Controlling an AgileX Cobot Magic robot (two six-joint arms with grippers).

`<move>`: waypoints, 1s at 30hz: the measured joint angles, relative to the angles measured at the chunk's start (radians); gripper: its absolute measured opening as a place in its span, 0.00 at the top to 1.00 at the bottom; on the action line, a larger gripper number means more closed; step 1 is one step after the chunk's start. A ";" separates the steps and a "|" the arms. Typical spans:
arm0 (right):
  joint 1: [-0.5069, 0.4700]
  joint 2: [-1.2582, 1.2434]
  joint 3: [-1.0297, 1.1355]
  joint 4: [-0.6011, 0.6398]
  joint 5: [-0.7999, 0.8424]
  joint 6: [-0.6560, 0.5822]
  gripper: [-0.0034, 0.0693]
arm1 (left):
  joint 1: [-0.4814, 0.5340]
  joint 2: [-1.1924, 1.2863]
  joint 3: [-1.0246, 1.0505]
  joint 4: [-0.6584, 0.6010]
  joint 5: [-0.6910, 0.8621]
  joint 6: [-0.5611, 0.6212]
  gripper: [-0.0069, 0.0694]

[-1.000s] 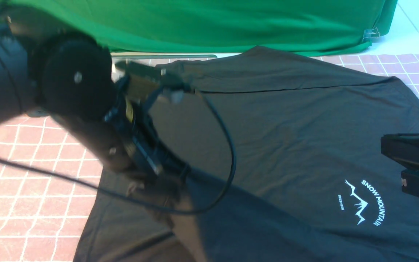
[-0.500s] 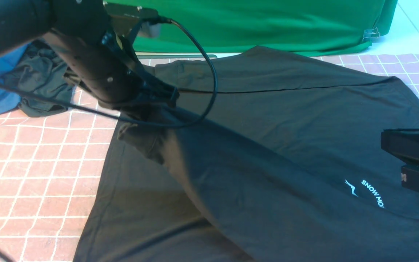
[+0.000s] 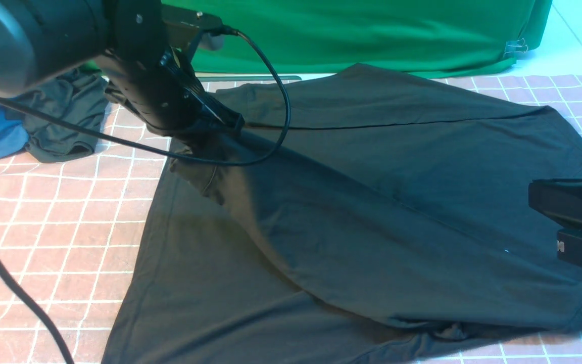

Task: Fold a long-sleeved shirt over a pink coffee tablecloth.
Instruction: 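Fold the left side of the black T-shirt inward over its body, then grab the top left corner of the dark shirt with the left gripper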

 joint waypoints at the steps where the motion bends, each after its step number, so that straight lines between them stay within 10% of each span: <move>1: 0.000 0.000 0.000 0.000 0.000 0.000 0.88 | 0.000 0.004 0.000 0.012 -0.021 0.008 0.87; 15: 0.000 0.000 0.000 0.001 0.010 0.000 0.87 | 0.000 0.042 -0.001 0.094 -0.286 0.016 0.86; 23: 0.000 0.000 -0.007 -0.008 0.076 0.027 0.85 | 0.000 0.054 -0.001 0.262 -0.276 -0.107 0.56; 30: 0.000 0.044 -0.124 -0.304 0.345 0.275 0.84 | 0.000 0.023 -0.001 0.142 -0.108 -0.245 0.49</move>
